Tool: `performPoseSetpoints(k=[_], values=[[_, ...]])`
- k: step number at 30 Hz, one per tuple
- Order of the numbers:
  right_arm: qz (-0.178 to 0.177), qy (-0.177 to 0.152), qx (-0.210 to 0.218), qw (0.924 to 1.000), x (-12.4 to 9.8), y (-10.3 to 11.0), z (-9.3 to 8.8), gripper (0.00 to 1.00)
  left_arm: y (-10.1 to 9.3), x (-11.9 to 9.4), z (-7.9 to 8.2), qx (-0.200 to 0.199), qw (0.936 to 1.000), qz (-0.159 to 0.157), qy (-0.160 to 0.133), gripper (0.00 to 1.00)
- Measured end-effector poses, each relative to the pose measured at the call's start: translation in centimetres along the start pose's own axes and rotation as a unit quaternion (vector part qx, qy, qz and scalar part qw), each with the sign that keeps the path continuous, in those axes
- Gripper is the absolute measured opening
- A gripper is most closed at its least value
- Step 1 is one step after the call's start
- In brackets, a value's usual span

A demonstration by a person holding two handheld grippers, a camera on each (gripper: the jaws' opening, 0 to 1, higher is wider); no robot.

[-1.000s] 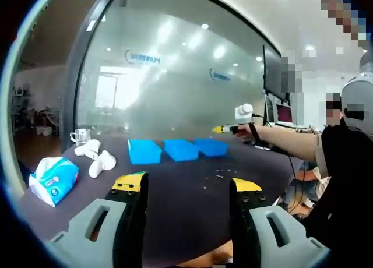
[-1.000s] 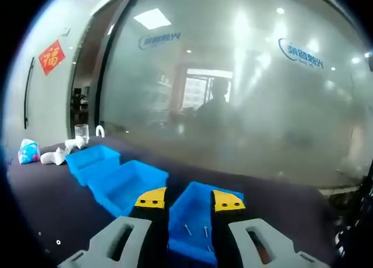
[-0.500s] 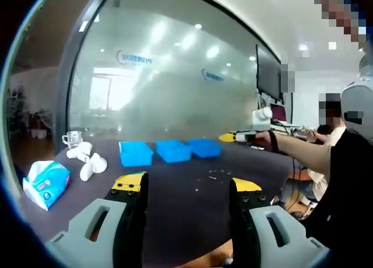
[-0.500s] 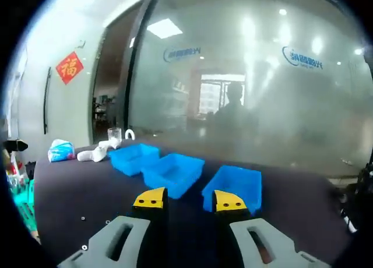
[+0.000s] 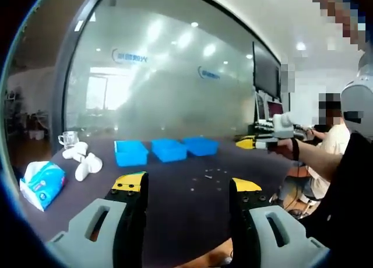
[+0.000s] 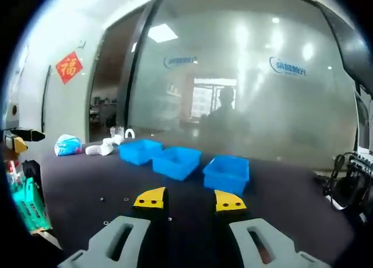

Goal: Sort the screws, nuts, and washers into the corresponding bins

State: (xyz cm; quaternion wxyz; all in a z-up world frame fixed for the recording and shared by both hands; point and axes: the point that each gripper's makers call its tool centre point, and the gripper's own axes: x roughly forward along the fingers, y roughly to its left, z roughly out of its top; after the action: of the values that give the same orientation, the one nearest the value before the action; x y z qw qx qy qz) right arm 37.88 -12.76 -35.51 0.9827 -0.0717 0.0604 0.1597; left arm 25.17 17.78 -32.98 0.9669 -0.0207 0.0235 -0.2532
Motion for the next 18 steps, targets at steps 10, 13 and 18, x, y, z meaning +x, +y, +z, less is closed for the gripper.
performPoseSetpoints(k=[10, 13, 18], values=[[-0.002, 0.022, 0.021, 0.9995, -0.2, 1.6, -1.2, 0.25, -0.1, 0.1, -0.3, 0.0, 1.0, 0.0, 0.005, 0.54], [0.015, 0.032, 0.022, 0.9991, 0.2, 3.2, -1.1, 0.25, 0.0, 0.0, -0.3, 0.0, 1.0, 0.001, 0.004, 0.54], [0.054, 0.075, 0.0, 0.9958, 1.3, 6.4, -1.8, 0.24, 0.0, 0.0, -0.3, -0.001, 1.0, -0.001, 0.004, 0.54]])
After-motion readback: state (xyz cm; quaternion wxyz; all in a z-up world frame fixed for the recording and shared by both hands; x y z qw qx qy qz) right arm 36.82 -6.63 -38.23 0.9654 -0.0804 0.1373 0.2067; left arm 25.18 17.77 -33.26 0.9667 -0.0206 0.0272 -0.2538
